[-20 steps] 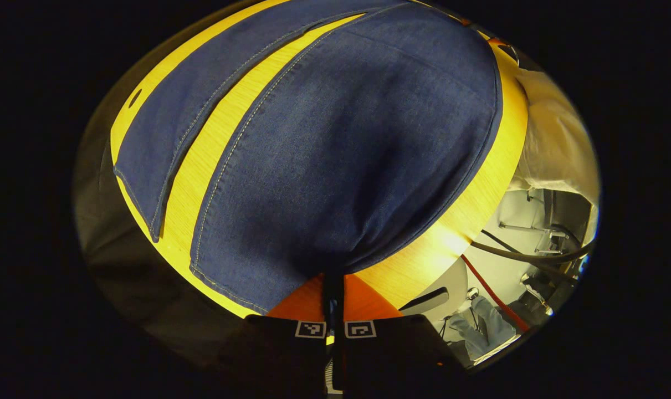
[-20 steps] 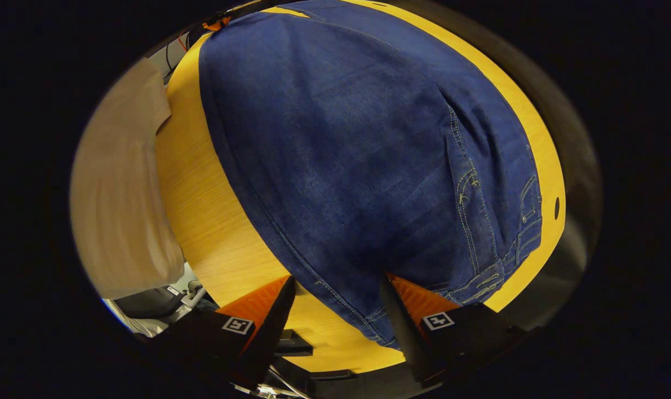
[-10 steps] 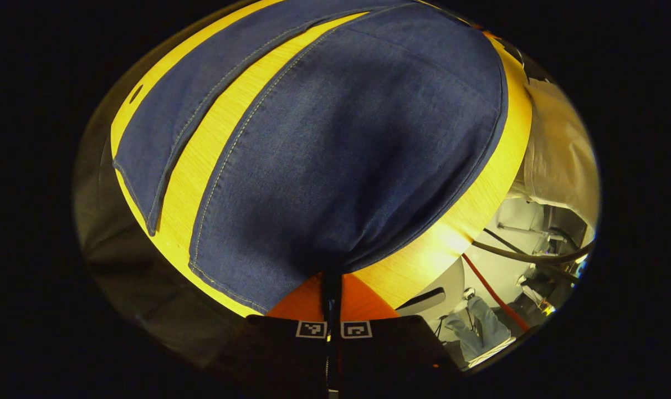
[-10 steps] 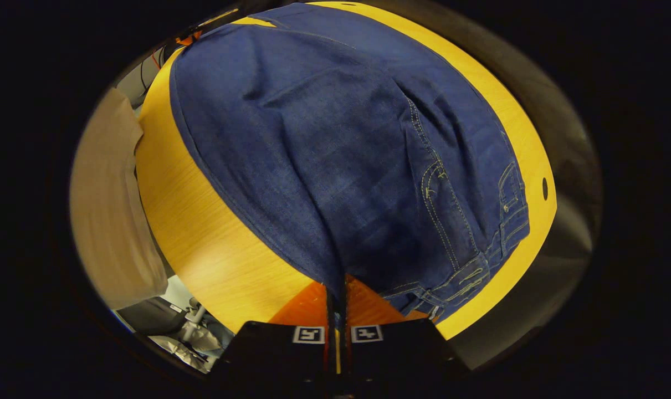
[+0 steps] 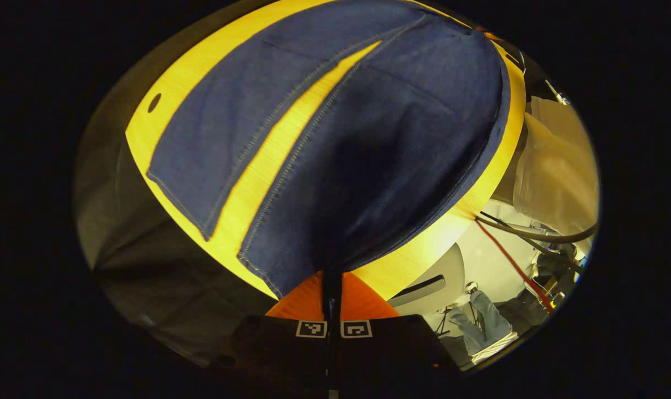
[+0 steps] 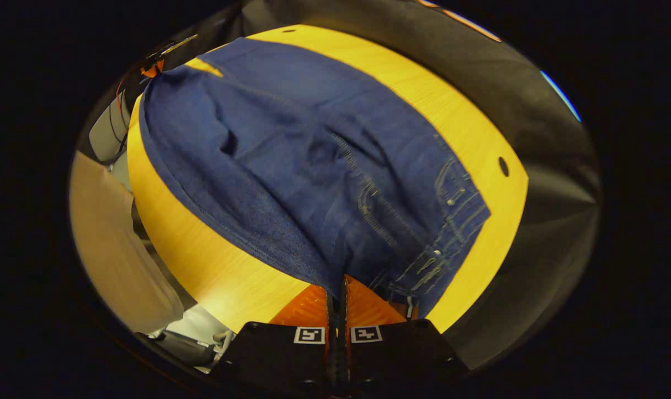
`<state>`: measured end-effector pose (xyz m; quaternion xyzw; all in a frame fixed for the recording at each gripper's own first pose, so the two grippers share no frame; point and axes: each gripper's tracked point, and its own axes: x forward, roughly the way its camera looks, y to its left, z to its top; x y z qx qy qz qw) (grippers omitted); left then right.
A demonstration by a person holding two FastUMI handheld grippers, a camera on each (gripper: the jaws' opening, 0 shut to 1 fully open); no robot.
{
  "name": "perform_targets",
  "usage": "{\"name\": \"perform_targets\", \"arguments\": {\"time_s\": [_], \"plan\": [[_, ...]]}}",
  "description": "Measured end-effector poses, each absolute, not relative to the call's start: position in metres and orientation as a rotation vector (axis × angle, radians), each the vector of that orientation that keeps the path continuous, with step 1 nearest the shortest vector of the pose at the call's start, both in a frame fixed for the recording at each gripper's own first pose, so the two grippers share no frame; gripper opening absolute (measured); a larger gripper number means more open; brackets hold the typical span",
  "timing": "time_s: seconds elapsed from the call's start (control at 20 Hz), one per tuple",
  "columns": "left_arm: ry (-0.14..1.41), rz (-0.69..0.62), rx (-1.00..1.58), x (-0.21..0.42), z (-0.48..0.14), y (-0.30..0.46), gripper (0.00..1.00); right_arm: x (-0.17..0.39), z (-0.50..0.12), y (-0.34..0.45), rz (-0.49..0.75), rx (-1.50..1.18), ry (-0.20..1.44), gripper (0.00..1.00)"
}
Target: Grasp the waist and the cuffs of the jeans and fold them to make the two legs overlap; first hold the waist and fold one-third of the jeans toward the cuffs, then hold the cuffs and fold the remaining one-third in the same direction to finish folding.
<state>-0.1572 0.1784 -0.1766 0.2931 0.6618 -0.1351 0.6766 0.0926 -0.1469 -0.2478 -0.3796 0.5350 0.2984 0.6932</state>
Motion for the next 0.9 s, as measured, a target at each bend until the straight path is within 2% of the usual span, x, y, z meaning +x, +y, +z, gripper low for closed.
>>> {"name": "perform_targets", "arguments": {"time_s": [0.3, 0.35, 0.4, 0.45, 0.65, 0.9], "plan": [[1.488, -0.244, 0.725, -0.106, -0.125, 0.206, 0.0, 0.164, -0.187, -0.109, 0.513, -0.717, 1.021, 0.02], [1.478, -0.225, 0.722, -0.094, -0.12, 0.211, 0.0, 0.17, -0.181, -0.103, 0.491, -0.694, 0.998, 0.0], [1.467, -0.203, 0.72, -0.083, -0.113, 0.217, 0.0, 0.182, -0.176, -0.093, 0.471, -0.667, 0.978, 0.02], [1.458, -0.186, 0.72, -0.071, -0.107, 0.223, 0.0, 0.196, -0.172, -0.085, 0.452, -0.642, 0.955, 0.0], [1.431, -0.133, 0.708, -0.019, -0.101, 0.245, 0.0, 0.249, -0.187, -0.073, 0.394, -0.556, 0.936, 0.02], [1.461, -0.12, 0.675, 0.038, -0.139, 0.271, 0.0, 0.288, -0.24, -0.063, 0.352, -0.483, 0.976, 0.02]]}}
